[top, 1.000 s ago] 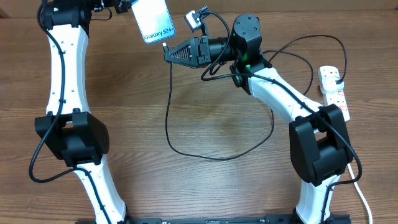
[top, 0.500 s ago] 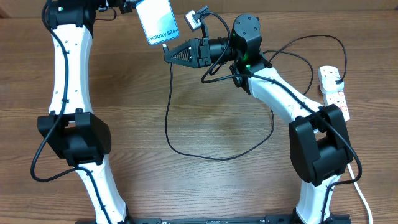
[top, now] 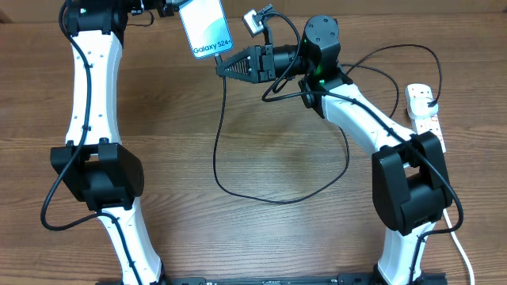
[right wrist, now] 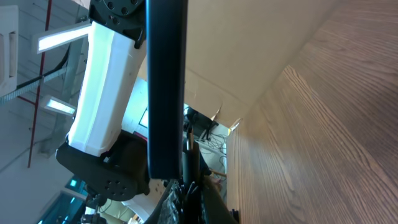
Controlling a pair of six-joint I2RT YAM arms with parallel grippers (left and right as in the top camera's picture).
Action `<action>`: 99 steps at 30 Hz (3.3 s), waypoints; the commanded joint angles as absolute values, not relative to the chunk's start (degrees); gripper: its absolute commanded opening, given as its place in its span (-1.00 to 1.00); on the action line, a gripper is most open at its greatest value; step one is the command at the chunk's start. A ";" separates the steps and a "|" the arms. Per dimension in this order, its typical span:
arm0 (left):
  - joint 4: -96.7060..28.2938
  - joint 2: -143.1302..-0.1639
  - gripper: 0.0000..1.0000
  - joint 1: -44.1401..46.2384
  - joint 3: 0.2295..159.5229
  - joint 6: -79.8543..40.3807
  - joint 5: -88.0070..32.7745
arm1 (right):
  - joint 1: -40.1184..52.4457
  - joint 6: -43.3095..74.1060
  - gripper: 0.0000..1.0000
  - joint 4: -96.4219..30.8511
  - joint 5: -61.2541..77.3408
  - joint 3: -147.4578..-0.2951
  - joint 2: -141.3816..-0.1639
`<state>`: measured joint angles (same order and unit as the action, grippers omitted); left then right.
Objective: Plug charger to phone and switch on socket
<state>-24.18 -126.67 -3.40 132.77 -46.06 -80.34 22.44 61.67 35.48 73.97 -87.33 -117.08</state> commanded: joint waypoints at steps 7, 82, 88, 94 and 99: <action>-23.97 -126.28 -0.91 -3.73 133.47 -44.80 -78.28 | 22.33 61.21 -0.92 35.86 75.66 -88.20 -117.03; -30.02 -126.28 -0.91 -1.72 133.47 -45.50 -82.41 | 22.31 70.04 -0.92 40.23 69.06 -88.20 -117.03; -30.02 -126.28 -0.91 -1.72 133.47 -46.78 -80.95 | 22.31 70.06 -0.92 40.23 69.04 -88.20 -117.03; -29.98 -126.28 -0.92 -1.54 133.47 -47.79 -80.27 | 22.31 70.13 -0.92 39.97 66.76 -88.20 -117.03; -30.00 -126.28 -0.91 -1.37 133.47 -47.79 -79.26 | 22.31 70.54 -0.92 39.72 65.28 -88.20 -117.03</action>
<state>-29.36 -126.67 -3.09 132.79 -46.78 -76.36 22.55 70.26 39.38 74.37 -87.31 -117.08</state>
